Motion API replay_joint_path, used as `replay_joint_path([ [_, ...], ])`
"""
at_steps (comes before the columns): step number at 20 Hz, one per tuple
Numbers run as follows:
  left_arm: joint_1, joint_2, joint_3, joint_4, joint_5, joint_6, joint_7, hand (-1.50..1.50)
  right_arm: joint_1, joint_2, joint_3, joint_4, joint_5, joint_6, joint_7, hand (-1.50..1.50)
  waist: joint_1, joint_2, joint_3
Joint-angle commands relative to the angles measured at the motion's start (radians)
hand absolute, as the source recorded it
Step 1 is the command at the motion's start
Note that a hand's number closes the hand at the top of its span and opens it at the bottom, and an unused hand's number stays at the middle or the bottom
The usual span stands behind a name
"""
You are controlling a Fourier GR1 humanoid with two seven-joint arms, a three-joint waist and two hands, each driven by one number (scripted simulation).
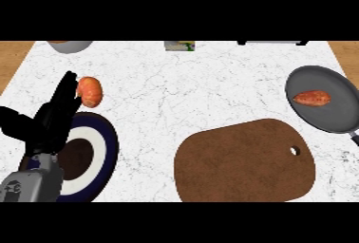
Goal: Pick the sweet potato from the cutting board and place it in the pan
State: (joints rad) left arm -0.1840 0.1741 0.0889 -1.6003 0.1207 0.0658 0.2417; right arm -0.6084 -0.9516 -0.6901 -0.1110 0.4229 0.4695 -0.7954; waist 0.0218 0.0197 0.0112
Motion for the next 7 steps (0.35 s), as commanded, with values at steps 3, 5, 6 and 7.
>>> replay_joint_path([
  [3, 0.01, -0.034, -0.028, -0.008, -0.022, 0.024, -0.005, 0.0, 0.09, -0.002, -0.009, -0.029, -0.025, 0.167, -0.159, -1.5, -0.004, -0.004, -0.001],
  [5, 0.002, -0.033, -0.035, 0.0, -0.029, 0.024, 0.001, 0.0, 0.113, -0.024, -0.007, -0.041, -0.03, 0.187, -0.168, -1.5, -0.012, -0.003, 0.001],
  [6, 0.033, -0.019, -0.019, -0.029, -0.004, 0.003, 0.007, 0.0, 0.106, -0.028, -0.02, -0.041, -0.044, 0.173, -0.149, -1.5, 0.005, -0.006, 0.0],
  [7, 0.019, -0.005, -0.006, -0.023, -0.005, 0.004, 0.007, 0.0, 0.145, -0.005, 0.001, -0.048, -0.028, 0.173, -0.179, -1.5, -0.002, -0.005, 0.0],
])
